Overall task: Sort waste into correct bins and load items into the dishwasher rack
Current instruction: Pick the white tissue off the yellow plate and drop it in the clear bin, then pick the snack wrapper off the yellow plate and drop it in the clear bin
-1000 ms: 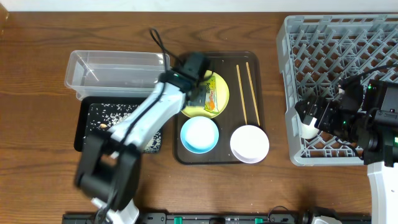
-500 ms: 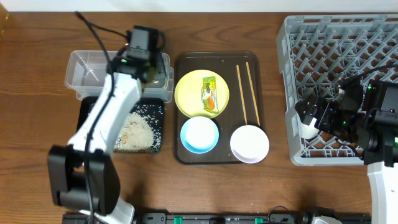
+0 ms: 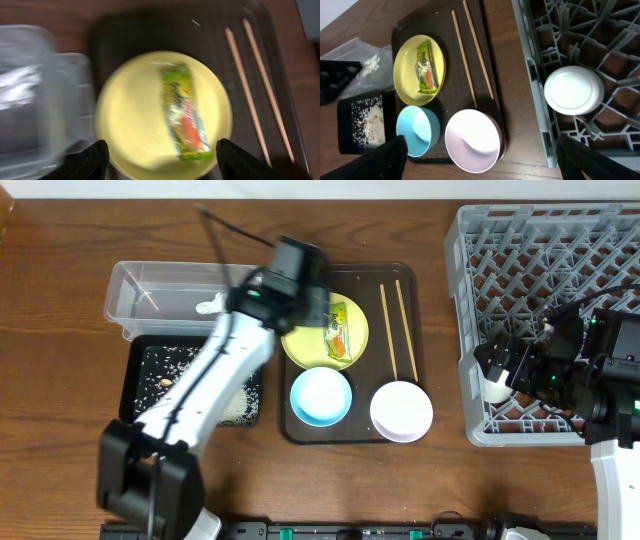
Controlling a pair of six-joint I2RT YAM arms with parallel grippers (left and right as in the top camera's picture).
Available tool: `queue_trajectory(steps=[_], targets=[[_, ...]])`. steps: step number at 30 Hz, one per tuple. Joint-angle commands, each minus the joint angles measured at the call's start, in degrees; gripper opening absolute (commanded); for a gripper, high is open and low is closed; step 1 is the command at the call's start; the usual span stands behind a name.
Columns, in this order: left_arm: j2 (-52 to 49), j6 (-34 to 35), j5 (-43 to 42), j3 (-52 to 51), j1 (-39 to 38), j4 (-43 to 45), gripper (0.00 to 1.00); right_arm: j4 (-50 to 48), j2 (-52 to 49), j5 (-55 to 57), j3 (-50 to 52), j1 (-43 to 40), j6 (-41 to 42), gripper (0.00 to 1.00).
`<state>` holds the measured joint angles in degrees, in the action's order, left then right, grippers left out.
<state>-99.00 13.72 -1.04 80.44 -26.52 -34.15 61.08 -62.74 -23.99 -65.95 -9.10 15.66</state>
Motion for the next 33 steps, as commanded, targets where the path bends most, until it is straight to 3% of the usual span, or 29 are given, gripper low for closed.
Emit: queue_trajectory(steps=[1,8,12,20,25,33], targets=[[-5.79,-2.1,1.46,0.68,-1.92,0.48,0.72,0.52,0.11,-0.26,-0.96,0.57,-0.92,0.92],[-15.41,-2.1,1.46,0.68,-3.96,3.54,0.7,1.31,0.11,-0.22,-0.94,0.57,-0.94,0.93],[-18.27,-1.84,1.33,0.68,-3.8,5.18,0.63,1.31,0.11,-0.2,-0.94,0.57,-0.94,0.93],[-18.43,-0.79,-4.57,0.7,-3.72,6.29,0.06,1.4,0.11,-0.22,-0.94,0.57,-0.96,0.93],[-15.45,-0.72,-4.55,1.79,-1.95,2.99,0.06,1.6,0.11,-0.22,-0.94,0.57,-1.01,0.93],[-2.8,1.57,-4.31,2.03,2.29,1.4,0.06,1.6,0.11,-0.22,-0.94,0.57,-1.01,0.93]])
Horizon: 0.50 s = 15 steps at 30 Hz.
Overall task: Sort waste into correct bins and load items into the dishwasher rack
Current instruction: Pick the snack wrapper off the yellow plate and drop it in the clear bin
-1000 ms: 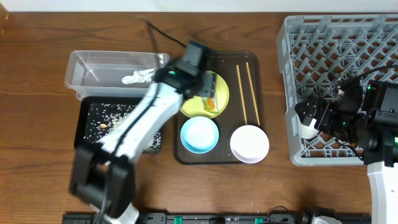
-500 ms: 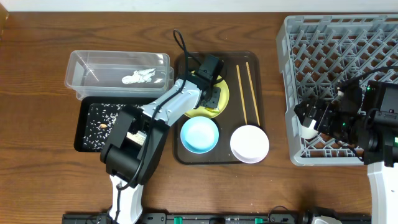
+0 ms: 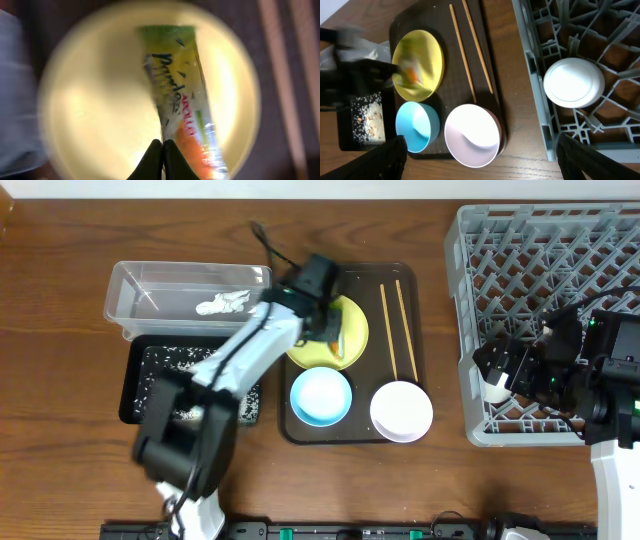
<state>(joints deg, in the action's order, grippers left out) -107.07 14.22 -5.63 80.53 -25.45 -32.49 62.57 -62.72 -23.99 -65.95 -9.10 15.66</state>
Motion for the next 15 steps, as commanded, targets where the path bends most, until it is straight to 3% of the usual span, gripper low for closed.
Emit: queue_trajectory(steps=[1,5,10,15], targets=[[6.64,1.07,0.59,1.95,1.75,-0.46,0.06,0.11,0.09,-0.22,-0.96,0.57,-1.01,0.93],[11.41,1.09,7.13,1.95,4.63,-2.45,0.06,0.11,0.09,-0.22,-0.96,0.57,-1.14,0.93],[11.15,2.82,21.46,1.07,9.18,-5.2,0.06,0.02,0.09,-0.22,-0.96,0.57,-1.11,0.93],[8.76,6.73,22.73,1.01,15.21,-3.74,0.06,0.07,0.09,-0.22,-0.96,0.57,-1.11,0.93]])
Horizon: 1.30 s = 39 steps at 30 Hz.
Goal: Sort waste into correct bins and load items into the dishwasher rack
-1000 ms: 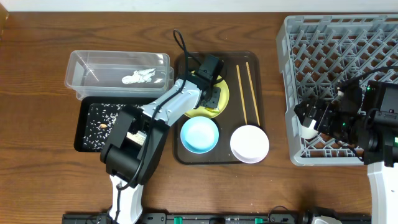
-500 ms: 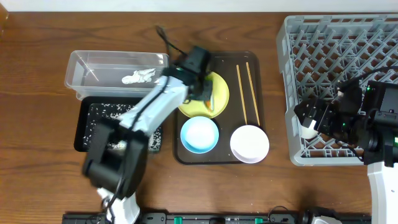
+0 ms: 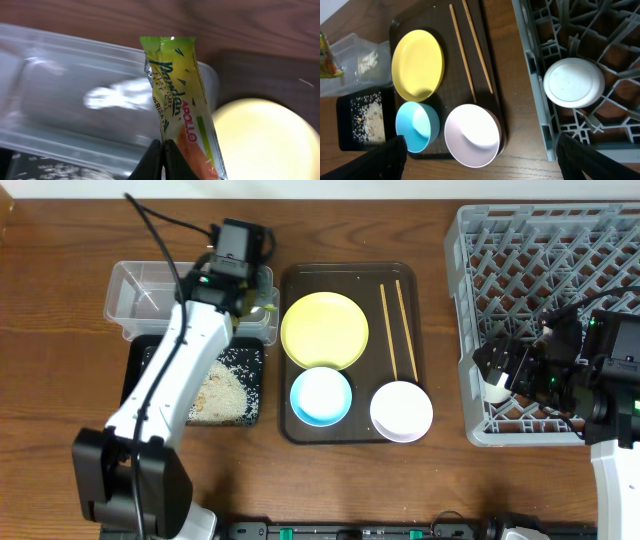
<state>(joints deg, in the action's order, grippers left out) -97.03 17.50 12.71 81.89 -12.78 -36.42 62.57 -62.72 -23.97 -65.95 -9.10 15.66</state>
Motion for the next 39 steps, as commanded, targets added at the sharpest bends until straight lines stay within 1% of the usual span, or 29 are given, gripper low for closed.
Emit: queue_trajectory(steps=[1,2,3,4,6,11,15,21,25,29,39], targets=[[-1.36,3.89,3.28,-0.35,3.26,0.31,0.06,0.07,0.09,-0.24,-0.96,0.57,-1.11,0.93],[-1.36,3.8,1.68,-0.33,3.58,0.48,0.22,0.07,0.09,-0.26,-0.96,0.57,-1.11,0.93],[-1.22,3.56,-0.42,-0.13,3.69,0.37,0.5,0.07,0.09,-0.24,-0.96,0.57,-1.14,0.93],[-0.96,2.27,-2.82,0.22,3.67,-0.2,0.63,0.07,0.09,-0.24,-0.94,0.57,-1.11,0.93],[-0.13,0.35,-6.4,1.01,2.67,-1.9,0.68,0.04,0.09,-0.24,-0.94,0.57,-1.11,0.93],[3.34,0.33,-7.39,1.4,-3.43,-6.51,0.7,0.04,0.09,-0.24,-0.96,0.57,-1.14,0.93],[3.8,-0.33,-7.39,1.38,-10.34,-8.57,0.7,0.07,0.09,-0.24,-0.96,0.57,-1.14,0.93],[3.48,-0.5,-7.37,1.22,-18.75,-7.82,0.69,0.66,0.09,-0.24,-0.94,0.57,-1.11,0.93],[3.48,-0.46,-7.37,1.22,-22.49,-7.67,0.69,1.22,0.09,-0.24,-0.94,0.57,-1.14,0.94],[3.48,-0.46,-7.37,1.22,-24.52,-7.67,0.69,1.38,0.09,-0.24,-0.96,0.57,-1.14,0.99],[4.28,-0.48,-8.09,1.25,-24.72,-8.72,0.69,1.51,0.09,-0.24,-0.94,0.57,-1.14,0.99]])
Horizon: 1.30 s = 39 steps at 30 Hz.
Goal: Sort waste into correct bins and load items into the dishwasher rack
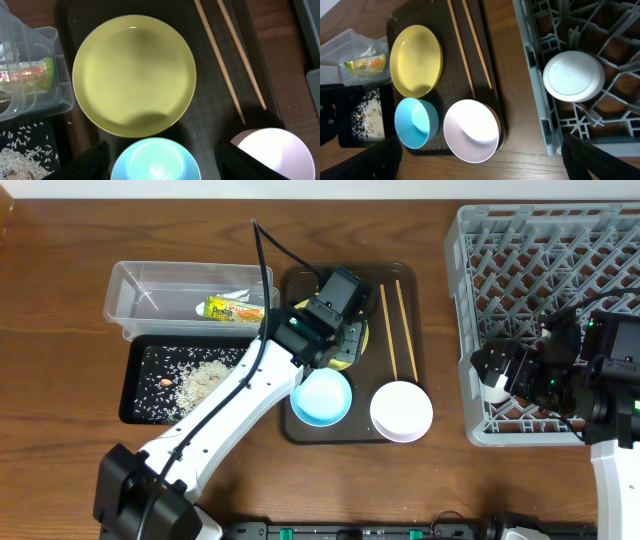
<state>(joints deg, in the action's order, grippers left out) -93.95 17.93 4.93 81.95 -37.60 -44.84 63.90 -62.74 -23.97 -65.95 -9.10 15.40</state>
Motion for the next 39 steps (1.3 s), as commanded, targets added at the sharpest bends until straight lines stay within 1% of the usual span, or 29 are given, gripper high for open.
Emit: queue_trajectory(steps=[1,2,3,4,18,20,23,25,27,29,31,34,35,39], targets=[[1.55,-0.92,-0.74,1.18,0.11,-0.66,0.7,0.17,0.11,-0.22,-0.96,0.57,-0.87,0.99],[1.99,-0.92,-1.36,1.18,0.11,-1.11,0.73,0.17,0.11,-0.22,-0.94,0.55,-0.87,0.99],[2.4,-0.92,-1.81,1.18,0.11,-1.6,0.79,0.17,0.11,-0.24,-0.94,0.55,-0.85,0.99],[2.67,-0.9,-1.99,1.18,0.13,-1.68,0.83,0.17,0.11,-0.24,-0.94,0.55,-0.85,0.99],[2.73,-0.96,-1.86,1.16,0.37,-1.7,0.88,0.17,0.11,-0.24,-0.96,0.55,-0.85,0.99],[3.04,-0.96,0.79,1.14,0.55,-3.37,0.9,0.17,0.11,-0.24,-0.94,0.55,-0.85,0.99],[5.75,-0.94,2.16,0.2,0.5,-5.97,0.91,0.17,0.11,-0.24,-0.94,0.55,-0.87,0.99],[8.96,-1.29,2.4,-1.01,0.52,-6.36,0.91,0.17,0.11,-0.24,-0.94,0.55,-0.85,0.99],[12.9,-2.03,4.85,-2.36,0.9,-6.01,0.91,0.17,0.11,-0.24,-0.96,0.55,-0.87,0.99],[17.0,-4.26,6.88,-4.2,1.53,-2.89,0.91,0.17,0.11,-0.24,-0.94,0.55,-0.85,0.99],[21.97,-9.75,6.86,-7.32,3.43,3.52,0.91,0.17,0.11,-0.24,-0.96,0.57,-0.85,0.99],[28.85,-15.13,3.26,-12.87,7.82,11.54,0.92,0.17,0.11,-0.24,-0.94,0.55,-0.85,0.99],[31.52,-16.26,1.16,-15.21,9.99,13.79,0.92,0.17,0.11,-0.24,-0.94,0.55,-0.85,0.99],[40.83,-16.46,-4.46,-24.5,17.84,20.28,0.92,0.17,0.11,-0.24,-0.96,0.55,-0.85,0.99]])
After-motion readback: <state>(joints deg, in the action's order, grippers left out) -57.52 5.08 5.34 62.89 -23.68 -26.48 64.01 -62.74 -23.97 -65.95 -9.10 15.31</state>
